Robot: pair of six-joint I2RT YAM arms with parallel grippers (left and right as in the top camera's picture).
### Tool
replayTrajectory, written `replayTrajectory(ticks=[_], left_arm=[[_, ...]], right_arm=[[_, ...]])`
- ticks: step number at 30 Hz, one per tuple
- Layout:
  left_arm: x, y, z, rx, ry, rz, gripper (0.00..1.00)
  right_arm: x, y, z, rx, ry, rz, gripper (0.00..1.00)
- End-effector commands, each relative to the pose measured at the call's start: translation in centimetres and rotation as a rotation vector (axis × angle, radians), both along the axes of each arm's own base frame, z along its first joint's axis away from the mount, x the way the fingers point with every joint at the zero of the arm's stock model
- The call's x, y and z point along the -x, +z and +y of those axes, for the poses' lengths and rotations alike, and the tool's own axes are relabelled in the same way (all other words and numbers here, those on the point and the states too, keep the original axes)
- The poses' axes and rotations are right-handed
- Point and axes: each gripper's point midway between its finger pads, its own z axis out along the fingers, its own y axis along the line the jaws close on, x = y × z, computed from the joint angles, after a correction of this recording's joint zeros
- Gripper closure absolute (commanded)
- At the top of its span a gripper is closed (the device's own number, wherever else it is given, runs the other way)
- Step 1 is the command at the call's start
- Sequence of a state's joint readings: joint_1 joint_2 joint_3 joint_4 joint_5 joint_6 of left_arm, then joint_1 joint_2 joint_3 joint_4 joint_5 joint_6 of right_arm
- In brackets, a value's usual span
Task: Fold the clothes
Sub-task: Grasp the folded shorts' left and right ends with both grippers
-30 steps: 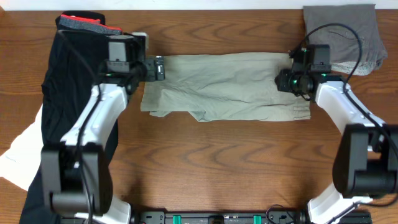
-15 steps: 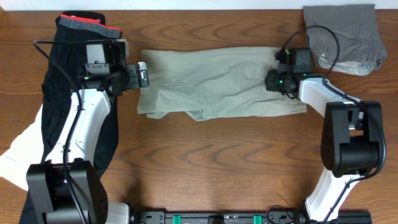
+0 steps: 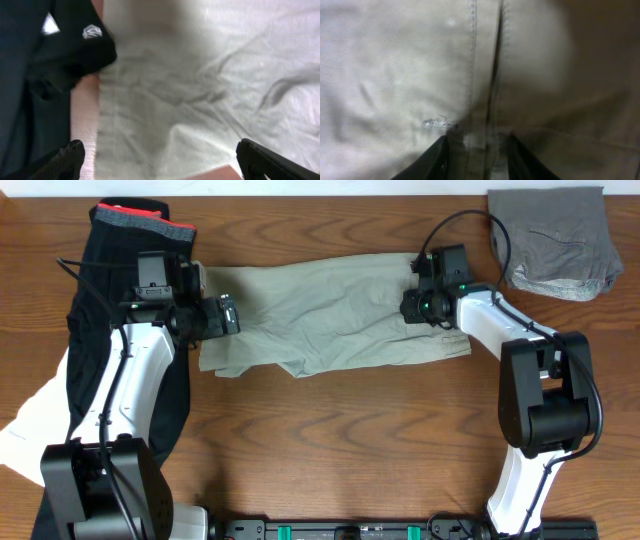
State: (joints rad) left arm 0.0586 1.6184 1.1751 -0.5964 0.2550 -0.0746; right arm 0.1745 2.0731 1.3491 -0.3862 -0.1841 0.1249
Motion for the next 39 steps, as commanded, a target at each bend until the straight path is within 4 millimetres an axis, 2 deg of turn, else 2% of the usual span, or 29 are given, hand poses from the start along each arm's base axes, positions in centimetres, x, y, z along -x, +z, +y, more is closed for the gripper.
replayTrajectory(ticks=[1,3,9,13,18,26,32,34,39], left_arm=[[0.3,0.8,-0.6,0.05,0.004,0.009,0.02],[0.7,0.6,-0.6,0.057,0.017,0.031,0.02],[1.5,-0.5,-0.7,0.069,0.04,0.092,0.02],[1.8,-1.8,-0.1,0.042,0.061,0.136,0.02],[1.6,-3.7,0.1,0.032,0.065,0.178,0.02],[0.7,-5.5,0.6,0.006,0.074,0.182,0.02],[-1.4,-7.2,0.9,-0.005,0.078,0.143,0.02],[-1.8,-8.1,1.0,-0.005,0.079,0.141,0.01],[-1.6,-11.1,0.9,-0.003,0.078,0.196,0.07]], right_arm=[[-1.7,2.4,1.2,-0.018,0.05,-0.038,0.6],[-2.3,3.2,1.1,0.001,0.065,-0.058,0.58],[-2.6,2.4,-1.5,0.13,0.0,-0.06,0.63],[-2.2,1.0,-2.5,0.153,-0.004,-0.023,0.67],[-1.5,-2.0,-3.5,0.163,-0.017,0.047,0.73],[-1.5,-2.7,-3.7,0.167,-0.015,0.056,0.73],[-1.5,-2.7,-3.7,0.169,-0.013,0.056,0.73],[-1.5,-2.8,-3.7,0.169,-0.012,0.057,0.73],[-1.4,-2.8,-3.7,0.169,-0.012,0.06,0.73]])
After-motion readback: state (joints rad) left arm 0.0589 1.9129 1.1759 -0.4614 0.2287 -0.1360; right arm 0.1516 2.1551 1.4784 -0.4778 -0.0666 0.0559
